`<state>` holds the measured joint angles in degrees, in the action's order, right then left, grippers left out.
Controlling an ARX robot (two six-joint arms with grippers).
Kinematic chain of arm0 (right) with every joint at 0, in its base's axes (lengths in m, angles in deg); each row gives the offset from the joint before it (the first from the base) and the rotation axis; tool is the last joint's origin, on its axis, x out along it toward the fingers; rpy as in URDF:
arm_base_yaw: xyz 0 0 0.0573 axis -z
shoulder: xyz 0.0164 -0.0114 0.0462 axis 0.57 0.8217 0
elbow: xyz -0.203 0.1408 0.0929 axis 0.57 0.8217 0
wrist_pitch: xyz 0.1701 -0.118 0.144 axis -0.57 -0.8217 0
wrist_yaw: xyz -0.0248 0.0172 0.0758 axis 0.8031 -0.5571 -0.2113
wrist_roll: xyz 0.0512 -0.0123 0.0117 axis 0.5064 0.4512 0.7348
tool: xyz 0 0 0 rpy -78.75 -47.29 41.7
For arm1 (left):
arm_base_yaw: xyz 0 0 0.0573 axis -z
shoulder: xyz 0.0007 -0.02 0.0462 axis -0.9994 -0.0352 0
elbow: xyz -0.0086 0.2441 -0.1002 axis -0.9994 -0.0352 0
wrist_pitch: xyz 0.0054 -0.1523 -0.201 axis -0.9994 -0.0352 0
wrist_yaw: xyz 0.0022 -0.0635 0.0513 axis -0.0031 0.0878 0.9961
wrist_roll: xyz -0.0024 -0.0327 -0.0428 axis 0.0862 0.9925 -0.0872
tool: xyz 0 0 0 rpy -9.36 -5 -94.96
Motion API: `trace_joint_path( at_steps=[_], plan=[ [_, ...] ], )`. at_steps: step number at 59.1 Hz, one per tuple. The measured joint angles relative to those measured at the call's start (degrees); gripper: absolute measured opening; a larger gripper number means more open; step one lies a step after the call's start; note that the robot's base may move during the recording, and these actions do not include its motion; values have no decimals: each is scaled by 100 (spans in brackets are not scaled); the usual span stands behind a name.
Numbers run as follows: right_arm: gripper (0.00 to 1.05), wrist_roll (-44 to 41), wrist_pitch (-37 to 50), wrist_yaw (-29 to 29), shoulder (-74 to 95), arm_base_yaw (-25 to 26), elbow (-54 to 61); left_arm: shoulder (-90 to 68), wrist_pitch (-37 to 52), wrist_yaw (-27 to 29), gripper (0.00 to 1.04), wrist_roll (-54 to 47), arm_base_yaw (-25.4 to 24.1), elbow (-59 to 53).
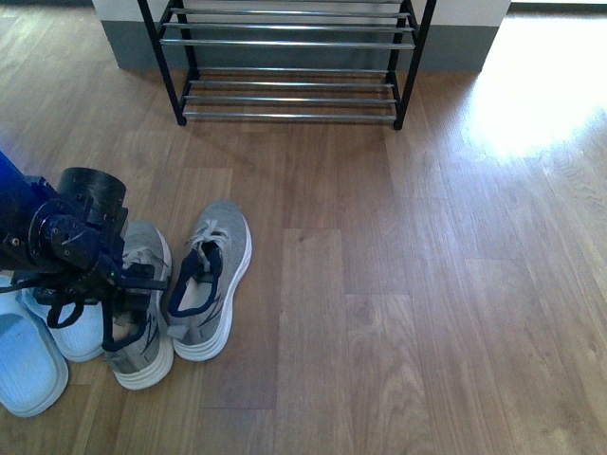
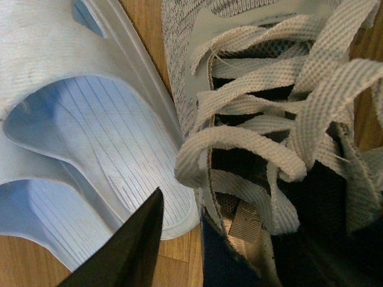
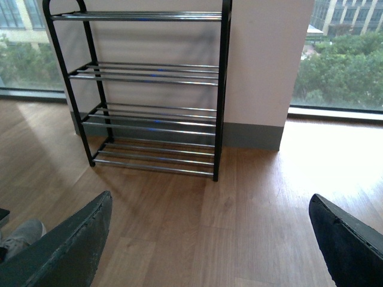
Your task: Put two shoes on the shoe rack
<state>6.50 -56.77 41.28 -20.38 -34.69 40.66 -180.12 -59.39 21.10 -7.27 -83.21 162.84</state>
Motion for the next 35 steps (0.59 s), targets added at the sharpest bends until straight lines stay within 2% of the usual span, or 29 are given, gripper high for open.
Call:
trace_joint_path(
  at_steps=[17, 29, 35],
  plan=[
    [95, 0, 0, 0, 0, 0, 0, 0, -144, 131, 2, 127, -24, 0],
    [95, 2, 0, 0, 0, 0, 0, 625, -162, -72, 2, 693, -37, -586],
    [95, 0, 0, 0, 0, 0, 0, 1241, -11, 103, 2, 815, -26, -1069]
  ],
)
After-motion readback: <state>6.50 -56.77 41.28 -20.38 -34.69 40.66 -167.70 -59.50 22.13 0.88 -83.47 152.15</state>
